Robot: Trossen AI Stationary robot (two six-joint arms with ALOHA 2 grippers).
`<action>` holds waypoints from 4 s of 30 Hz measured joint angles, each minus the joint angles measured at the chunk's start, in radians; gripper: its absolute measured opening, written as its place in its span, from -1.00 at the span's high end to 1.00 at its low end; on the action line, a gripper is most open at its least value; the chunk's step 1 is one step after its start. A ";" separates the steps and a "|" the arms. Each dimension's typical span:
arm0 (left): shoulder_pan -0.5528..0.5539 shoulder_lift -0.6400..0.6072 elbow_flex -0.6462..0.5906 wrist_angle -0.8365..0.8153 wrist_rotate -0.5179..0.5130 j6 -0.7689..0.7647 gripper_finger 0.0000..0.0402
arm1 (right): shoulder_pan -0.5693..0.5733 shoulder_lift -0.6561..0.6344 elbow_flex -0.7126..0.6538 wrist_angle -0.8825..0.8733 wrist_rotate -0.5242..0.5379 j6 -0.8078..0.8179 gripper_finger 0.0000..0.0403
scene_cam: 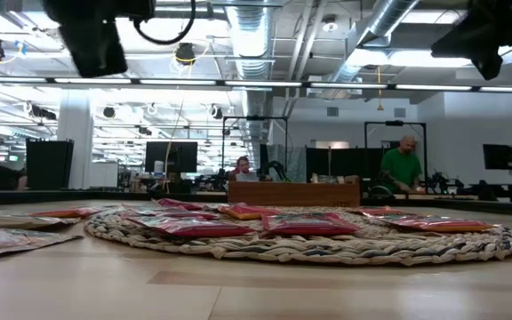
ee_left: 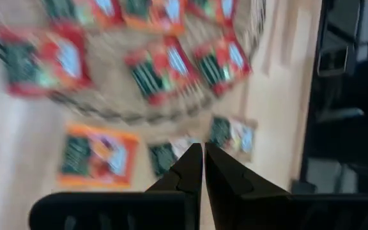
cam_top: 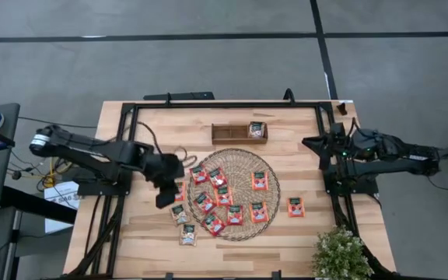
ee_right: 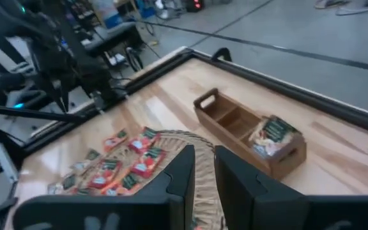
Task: Pick & Place Tea
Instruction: Put the top brown tea bag into the right slot of the wooden organizer
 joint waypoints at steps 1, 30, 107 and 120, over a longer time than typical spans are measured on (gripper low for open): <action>-0.014 0.017 0.000 -0.001 0.016 -0.025 0.96 | 0.000 -0.009 -0.006 0.015 -0.007 0.000 0.74; -0.202 0.181 0.001 0.111 -0.046 -0.198 0.96 | 0.000 -0.064 -0.060 0.060 -0.110 -0.038 0.74; -0.241 0.442 0.000 -0.014 -0.223 -0.299 0.38 | 0.000 -0.064 -0.059 0.050 -0.123 -0.040 0.74; -0.241 0.443 -0.032 0.002 -0.204 -0.334 0.38 | 0.000 -0.064 -0.059 -0.008 -0.122 -0.116 0.74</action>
